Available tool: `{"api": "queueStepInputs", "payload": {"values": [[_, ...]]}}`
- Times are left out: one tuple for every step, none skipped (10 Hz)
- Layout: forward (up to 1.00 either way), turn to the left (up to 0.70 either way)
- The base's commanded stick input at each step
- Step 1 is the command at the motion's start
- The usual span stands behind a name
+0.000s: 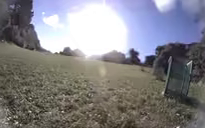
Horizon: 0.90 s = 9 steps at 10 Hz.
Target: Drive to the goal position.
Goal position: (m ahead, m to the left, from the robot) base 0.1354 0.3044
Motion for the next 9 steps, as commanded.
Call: {"api": "queueStepInputs", "payload": {"values": [[0.0,0.0],[0.0,0.0],[0.0,0.0],[0.5,-0.34],[0.5,-0.46],[0.5,-0.36],[0.5,-0.14],[0.5,-0.08],[0.5,-0.3]]}}
